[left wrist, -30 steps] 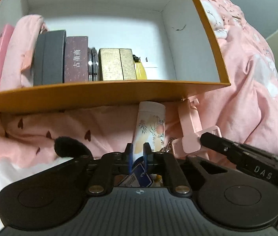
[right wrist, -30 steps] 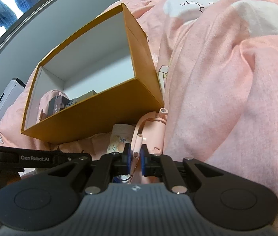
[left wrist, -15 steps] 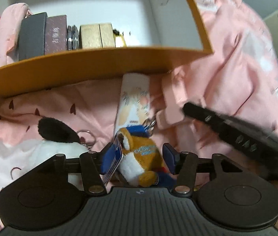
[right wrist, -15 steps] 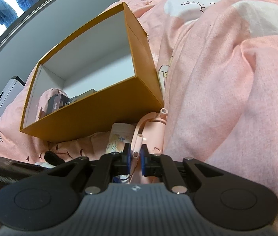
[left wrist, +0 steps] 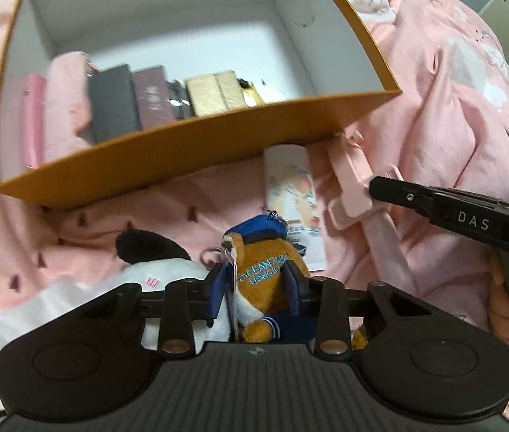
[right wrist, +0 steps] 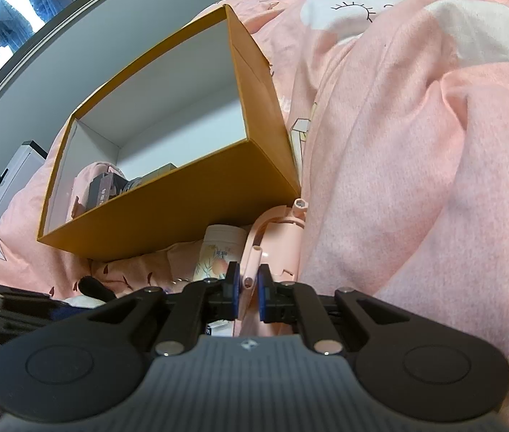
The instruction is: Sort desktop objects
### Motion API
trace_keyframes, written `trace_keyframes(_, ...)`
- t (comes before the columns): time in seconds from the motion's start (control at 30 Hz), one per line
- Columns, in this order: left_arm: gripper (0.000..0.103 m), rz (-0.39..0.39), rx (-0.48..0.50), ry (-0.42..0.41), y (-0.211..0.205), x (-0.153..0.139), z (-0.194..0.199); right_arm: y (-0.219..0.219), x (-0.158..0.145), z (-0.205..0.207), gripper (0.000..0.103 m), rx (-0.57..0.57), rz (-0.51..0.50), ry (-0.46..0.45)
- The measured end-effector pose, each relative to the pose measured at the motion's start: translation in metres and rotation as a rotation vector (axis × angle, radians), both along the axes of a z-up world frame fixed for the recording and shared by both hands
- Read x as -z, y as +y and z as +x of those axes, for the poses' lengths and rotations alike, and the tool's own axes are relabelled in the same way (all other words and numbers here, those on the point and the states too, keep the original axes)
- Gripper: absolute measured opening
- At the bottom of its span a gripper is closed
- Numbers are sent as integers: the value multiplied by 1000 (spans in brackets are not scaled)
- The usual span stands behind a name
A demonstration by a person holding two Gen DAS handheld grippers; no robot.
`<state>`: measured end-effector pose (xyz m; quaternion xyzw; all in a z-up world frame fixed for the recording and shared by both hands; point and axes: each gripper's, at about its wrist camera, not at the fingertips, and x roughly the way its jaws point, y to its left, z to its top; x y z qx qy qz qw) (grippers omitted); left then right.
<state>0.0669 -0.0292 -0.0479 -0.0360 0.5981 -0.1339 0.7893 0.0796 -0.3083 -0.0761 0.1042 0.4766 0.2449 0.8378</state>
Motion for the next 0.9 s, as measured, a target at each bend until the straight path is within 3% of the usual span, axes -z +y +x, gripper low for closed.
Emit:
trace_keyframes(0.1, 39, 21, 13, -15, 4, -4, -3, 0, 0, 0, 10, 1, 1, 1)
trace_keyframes(0.23, 35, 120, 43, -70, 1, -8, -7, -1, 0, 0, 10, 1, 2, 1)
trace_keyframes(0.27, 27, 164, 51, -90, -1, -8, -7, 0, 0, 0, 10, 1, 3, 1)
trace_keyframes(0.3, 9, 259, 57, -107, -4, -5, -5, 0, 0, 0, 10, 0, 2, 1)
trace_keyframes(0.33, 11, 355, 65, -144, -7, -1, -6, 0, 1, 0, 10, -1, 1, 0)
trace_keyframes(0.37, 11, 394, 59, -154, -4, 2, -5, 1, 1, 1, 10, -2, 0, -1)
trace_keyframes(0.47, 11, 278, 15, -123, 12, 1, 0, 1, 1, 1, 10, -3, 1, -1)
trace_keyframes(0.63, 14, 233, 39, -198, 7, -14, -3, 0, 2, 1, 10, -1, 4, -1)
trace_keyframes(0.77, 22, 182, 159, -316, -16, -35, -12, -2, 3, 1, 10, -1, 7, -5)
trace_keyframes(0.9, 28, 208, 333, -387, -53, -36, -19, -3, 4, 1, 10, -1, 13, -4)
